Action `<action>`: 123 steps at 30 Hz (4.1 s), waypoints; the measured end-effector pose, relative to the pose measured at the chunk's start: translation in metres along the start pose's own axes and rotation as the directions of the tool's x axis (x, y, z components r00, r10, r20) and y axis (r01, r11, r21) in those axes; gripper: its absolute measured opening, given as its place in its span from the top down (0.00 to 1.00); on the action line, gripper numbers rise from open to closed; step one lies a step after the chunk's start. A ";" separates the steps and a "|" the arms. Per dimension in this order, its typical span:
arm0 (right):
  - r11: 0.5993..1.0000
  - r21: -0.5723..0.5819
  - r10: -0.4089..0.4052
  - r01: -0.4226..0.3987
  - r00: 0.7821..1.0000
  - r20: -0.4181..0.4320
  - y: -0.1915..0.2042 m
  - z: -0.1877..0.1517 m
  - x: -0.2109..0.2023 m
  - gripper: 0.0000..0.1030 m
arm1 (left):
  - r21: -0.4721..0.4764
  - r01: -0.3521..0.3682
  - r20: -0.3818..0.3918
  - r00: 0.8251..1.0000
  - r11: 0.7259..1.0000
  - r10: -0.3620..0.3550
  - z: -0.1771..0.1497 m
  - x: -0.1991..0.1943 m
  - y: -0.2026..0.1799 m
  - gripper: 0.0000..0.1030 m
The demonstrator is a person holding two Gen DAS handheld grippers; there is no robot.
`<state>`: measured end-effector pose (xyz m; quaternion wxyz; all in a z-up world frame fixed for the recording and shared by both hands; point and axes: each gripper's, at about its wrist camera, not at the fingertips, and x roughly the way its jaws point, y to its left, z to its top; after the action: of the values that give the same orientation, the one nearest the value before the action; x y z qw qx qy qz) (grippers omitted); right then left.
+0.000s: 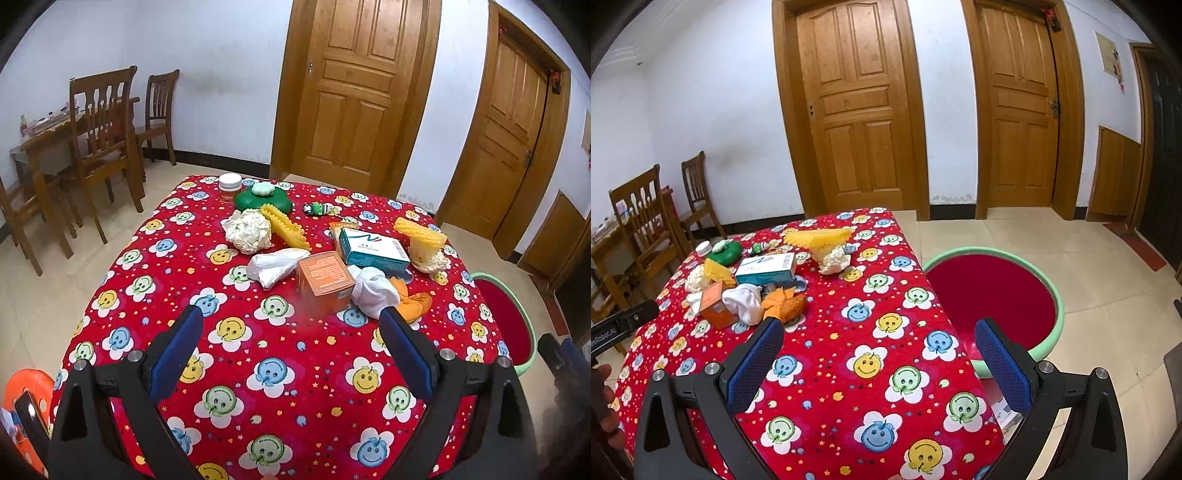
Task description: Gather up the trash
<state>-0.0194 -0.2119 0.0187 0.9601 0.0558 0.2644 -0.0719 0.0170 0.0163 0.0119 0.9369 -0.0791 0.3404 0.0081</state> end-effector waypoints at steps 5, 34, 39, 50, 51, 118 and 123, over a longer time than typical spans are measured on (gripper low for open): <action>1.000 0.007 -0.003 0.003 1.000 -0.003 -0.002 0.004 0.004 0.01 | 0.010 0.007 -0.030 1.000 1.000 -0.007 0.004 0.015 -0.001 0.08; 0.999 0.032 0.009 -0.006 0.994 -0.108 -0.016 0.021 0.069 0.01 | -0.001 0.001 -0.146 0.989 1.000 -0.002 0.039 0.116 -0.024 0.08; 0.999 0.032 0.017 -0.014 0.994 -0.112 -0.017 0.022 0.074 0.00 | -0.016 -0.007 -0.168 0.986 1.000 0.005 0.035 0.123 -0.020 0.18; 0.998 0.018 0.058 -0.056 0.989 -0.137 -0.002 0.022 0.080 0.01 | -0.091 0.128 -0.184 0.973 0.988 -0.143 0.027 0.115 -0.013 0.46; 0.998 0.014 0.061 -0.060 0.988 -0.141 0.000 0.022 0.081 0.01 | -0.094 0.137 -0.177 0.972 0.986 -0.152 0.027 0.111 -0.012 0.46; 0.981 0.114 0.168 -0.158 0.982 -0.083 0.018 0.035 0.049 0.83 | 0.017 0.358 -0.116 0.928 0.934 -0.354 0.036 0.039 -0.041 0.46; 0.982 0.142 0.139 -0.128 0.988 -0.068 -0.004 0.036 0.041 0.83 | 0.050 0.385 -0.129 0.917 0.921 -0.376 0.038 0.036 -0.066 0.46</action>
<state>0.0330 -0.2257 0.0279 0.9457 0.1419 0.2914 -0.0231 0.0736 -0.0443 0.0270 0.9013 -0.1091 0.3728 -0.1917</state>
